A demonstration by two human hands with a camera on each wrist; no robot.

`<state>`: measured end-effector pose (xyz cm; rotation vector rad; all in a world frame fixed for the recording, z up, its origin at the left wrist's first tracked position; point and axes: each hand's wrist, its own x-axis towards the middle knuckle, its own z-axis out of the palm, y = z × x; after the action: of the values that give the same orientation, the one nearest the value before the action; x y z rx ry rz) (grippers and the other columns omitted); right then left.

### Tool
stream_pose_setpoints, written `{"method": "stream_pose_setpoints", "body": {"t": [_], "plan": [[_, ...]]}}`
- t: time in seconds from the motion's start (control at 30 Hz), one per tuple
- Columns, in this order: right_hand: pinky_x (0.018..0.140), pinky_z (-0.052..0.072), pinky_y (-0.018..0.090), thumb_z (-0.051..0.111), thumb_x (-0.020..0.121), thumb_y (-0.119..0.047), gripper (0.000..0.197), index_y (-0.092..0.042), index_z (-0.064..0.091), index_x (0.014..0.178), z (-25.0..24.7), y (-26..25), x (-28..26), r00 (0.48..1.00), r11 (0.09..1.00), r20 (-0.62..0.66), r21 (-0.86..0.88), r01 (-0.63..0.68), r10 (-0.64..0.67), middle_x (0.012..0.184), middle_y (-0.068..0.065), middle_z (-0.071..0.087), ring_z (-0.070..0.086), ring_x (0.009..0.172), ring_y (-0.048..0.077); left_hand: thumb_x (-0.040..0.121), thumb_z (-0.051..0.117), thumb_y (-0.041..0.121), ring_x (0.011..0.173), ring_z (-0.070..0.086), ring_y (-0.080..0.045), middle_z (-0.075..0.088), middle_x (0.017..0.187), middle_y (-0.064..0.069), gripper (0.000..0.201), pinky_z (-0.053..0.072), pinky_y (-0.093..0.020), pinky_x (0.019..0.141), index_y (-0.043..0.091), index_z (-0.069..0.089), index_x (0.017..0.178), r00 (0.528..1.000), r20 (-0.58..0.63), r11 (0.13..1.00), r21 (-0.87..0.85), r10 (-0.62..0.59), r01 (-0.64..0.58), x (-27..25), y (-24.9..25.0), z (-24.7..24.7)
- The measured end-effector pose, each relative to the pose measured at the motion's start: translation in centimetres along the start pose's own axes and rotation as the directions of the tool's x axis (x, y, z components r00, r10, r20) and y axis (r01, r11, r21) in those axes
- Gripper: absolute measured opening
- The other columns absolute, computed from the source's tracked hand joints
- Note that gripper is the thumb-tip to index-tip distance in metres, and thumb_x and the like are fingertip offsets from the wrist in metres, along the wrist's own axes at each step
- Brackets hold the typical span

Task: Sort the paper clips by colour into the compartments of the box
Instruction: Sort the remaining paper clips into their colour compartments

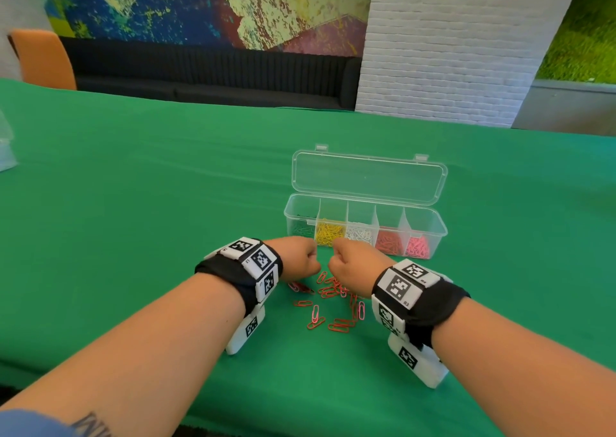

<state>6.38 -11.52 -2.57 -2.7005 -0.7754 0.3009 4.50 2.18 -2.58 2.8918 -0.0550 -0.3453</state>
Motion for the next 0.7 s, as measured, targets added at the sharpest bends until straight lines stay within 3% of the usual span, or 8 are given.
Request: {"method": "stream_pose_setpoints", "body": {"t": [0.1, 0.23, 0.3, 0.37, 0.47, 0.53, 0.6, 0.7], "plan": [[0.051, 0.029, 0.023, 0.036, 0.094, -0.015, 0.028, -0.022, 0.027, 0.069, 0.0, 0.0, 0.1, 1.0, 1.0, 0.004, -0.002, -0.019, 0.019, 0.068, -0.002, 0.037, 0.034, 0.057, 0.009, 0.089, 0.048, 0.015, 0.057, 0.04, -0.008, 0.048, 0.068, 0.006, 0.022, 0.033, -0.022, 0.051, 0.022, 0.036, 0.072, 1.0, -0.013, 0.996, -0.087, 0.01, -0.011, -0.2, -0.2, -0.4], [0.055, 0.035, 0.023, 0.037, 0.097, -0.017, 0.007, -0.015, 0.041, 0.091, -0.2, 0.2, -0.1, 0.999, 1.0, 0.039, 0.002, -0.004, 0.004, 0.074, -0.003, 0.044, 0.045, 0.067, 0.014, 0.091, 0.04, 0.008, 0.058, 0.051, -0.006, 0.059, 0.076, 0.002, 0.011, 0.039, -0.017, 0.05, 0.018, 0.045, 0.093, 0.999, 0.002, 0.928, -0.369, -0.042, 0.04, -0.3, -0.4, -1.4], [0.054, 0.038, 0.019, 0.039, 0.097, -0.017, 0.009, -0.016, 0.048, 0.095, -1.0, 0.6, 0.1, 0.997, 0.996, 0.072, 0.075, -0.038, 0.033, 0.078, -0.003, 0.05, 0.049, 0.067, 0.012, 0.095, 0.035, 0.007, 0.056, 0.051, -0.01, 0.054, 0.073, -0.002, 0.012, 0.039, -0.015, 0.042, 0.012, 0.045, 0.101, 0.991, 0.062, 0.79, -0.597, -0.123, 0.135, -0.1, -0.4, -2.0], [0.05, 0.04, 0.019, 0.042, 0.096, -0.013, 0.015, -0.016, 0.05, 0.084, -2.2, 0.9, 1.1, 0.988, 0.957, 0.108, 0.255, -0.136, 0.111, 0.069, -0.002, 0.051, 0.048, 0.054, 0.011, 0.098, 0.038, 0.009, 0.058, 0.051, -0.014, 0.051, 0.076, -0.008, 0.012, 0.042, -0.014, 0.04, 0.006, 0.044, 0.107, 0.978, 0.142, 0.599, -0.774, -0.151, 0.205, 0.0, -0.3, -2.9], [0.044, 0.037, 0.021, 0.042, 0.094, -0.004, 0.017, -0.008, 0.046, 0.078, -4.6, 1.0, 2.7, 0.953, 0.766, 0.179, 0.567, -0.303, 0.245, 0.064, 0.005, 0.045, 0.041, 0.049, 0.013, 0.098, 0.044, 0.019, 0.067, 0.054, -0.019, 0.05, 0.081, -0.013, 0.013, 0.052, -0.019, 0.053, 0.006, 0.046, 0.097, 0.972, 0.169, 0.335, -0.917, -0.163, 0.215, 0.3, -0.2, -4.4], [0.046, 0.037, 0.021, 0.042, 0.094, -0.003, 0.012, -0.004, 0.044, 0.082, -6.1, 0.9, 3.4, 0.938, 0.585, 0.221, 0.736, -0.341, 0.267, 0.066, 0.007, 0.043, 0.041, 0.053, 0.014, 0.098, 0.044, 0.026, 0.07, 0.054, -0.021, 0.05, 0.08, -0.014, 0.022, 0.054, -0.024, 0.059, 0.007, 0.046, 0.088, 0.974, 0.16, 0.231, -0.953, -0.162, 0.195, 0.9, -0.1, -5.3], [0.051, 0.04, 0.021, 0.039, 0.095, -0.009, 0.014, -0.004, 0.043, 0.082, -7.3, 0.9, 4.4, 0.936, 0.449, 0.248, 0.827, -0.339, 0.249, 0.068, 0.009, 0.041, 0.041, 0.057, 0.015, 0.098, 0.045, 0.031, 0.072, 0.056, -0.024, 0.051, 0.08, -0.016, 0.026, 0.054, -0.026, 0.065, 0.007, 0.046, 0.086, 0.974, 0.155, 0.175, -0.967, -0.164, 0.183, 1.5, 0.3, -6.0], [0.056, 0.043, 0.027, 0.035, 0.097, -0.018, 0.021, -0.002, 0.044, 0.085, -8.3, 0.9, 6.1, 0.923, 0.33, 0.259, 0.878, -0.348, 0.286, 0.074, 0.013, 0.044, 0.044, 0.062, 0.021, 0.098, 0.045, 0.034, 0.074, 0.056, -0.026, 0.052, 0.084, -0.017, 0.029, 0.052, -0.03, 0.072, 0.006, 0.046, 0.089, 0.974, 0.139, 0.153, -0.974, -0.18, 0.167, 2.7, 0.5, -6.8]]}}
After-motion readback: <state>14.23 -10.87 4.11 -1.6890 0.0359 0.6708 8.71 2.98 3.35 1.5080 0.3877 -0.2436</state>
